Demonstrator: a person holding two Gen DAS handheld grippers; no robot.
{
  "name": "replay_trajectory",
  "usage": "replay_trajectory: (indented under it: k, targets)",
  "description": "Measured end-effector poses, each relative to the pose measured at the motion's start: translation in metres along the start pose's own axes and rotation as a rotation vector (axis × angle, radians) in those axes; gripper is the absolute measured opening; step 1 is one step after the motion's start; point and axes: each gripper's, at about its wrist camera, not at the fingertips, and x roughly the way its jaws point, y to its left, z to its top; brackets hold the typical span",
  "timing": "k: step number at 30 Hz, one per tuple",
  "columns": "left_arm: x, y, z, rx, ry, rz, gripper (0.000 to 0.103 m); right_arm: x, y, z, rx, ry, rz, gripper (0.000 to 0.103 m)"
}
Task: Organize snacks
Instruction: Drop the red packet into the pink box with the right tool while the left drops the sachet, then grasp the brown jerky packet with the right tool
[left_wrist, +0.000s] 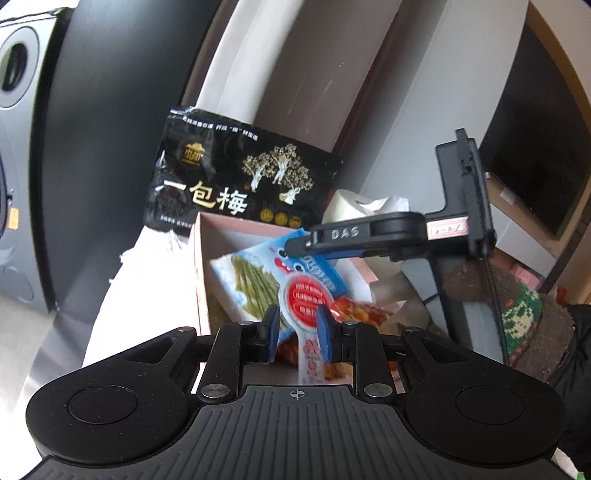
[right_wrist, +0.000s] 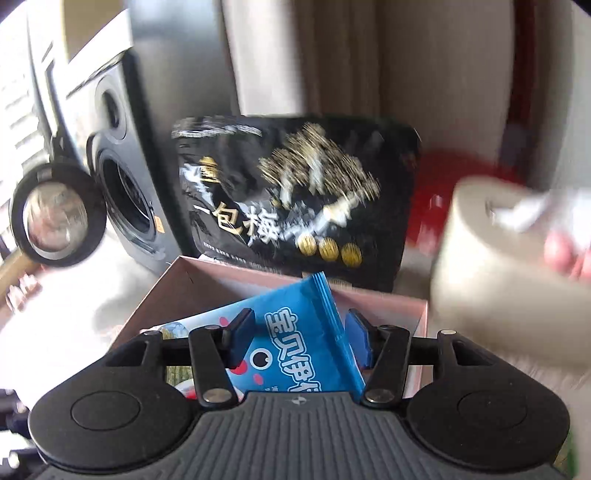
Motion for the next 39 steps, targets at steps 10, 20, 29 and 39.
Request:
replay_trajectory:
  k: [10, 20, 29, 39]
  targets:
    - [0.002, -0.059, -0.013, 0.008, 0.022, -0.029, 0.025, -0.062, -0.023, -0.019, 0.009, -0.037, 0.134, 0.051]
    - [0.041, -0.123, -0.038, 0.094, 0.155, -0.131, 0.025, -0.119, -0.135, -0.063, 0.059, -0.119, -0.112, 0.072]
    - [0.069, -0.138, -0.060, 0.107, 0.268, -0.054, 0.025, -0.063, -0.175, -0.105, 0.175, 0.028, -0.107, 0.082]
    - [0.068, -0.132, -0.069, 0.053, 0.307, -0.018, 0.025, -0.084, -0.162, -0.110, 0.128, 0.039, -0.082, 0.053]
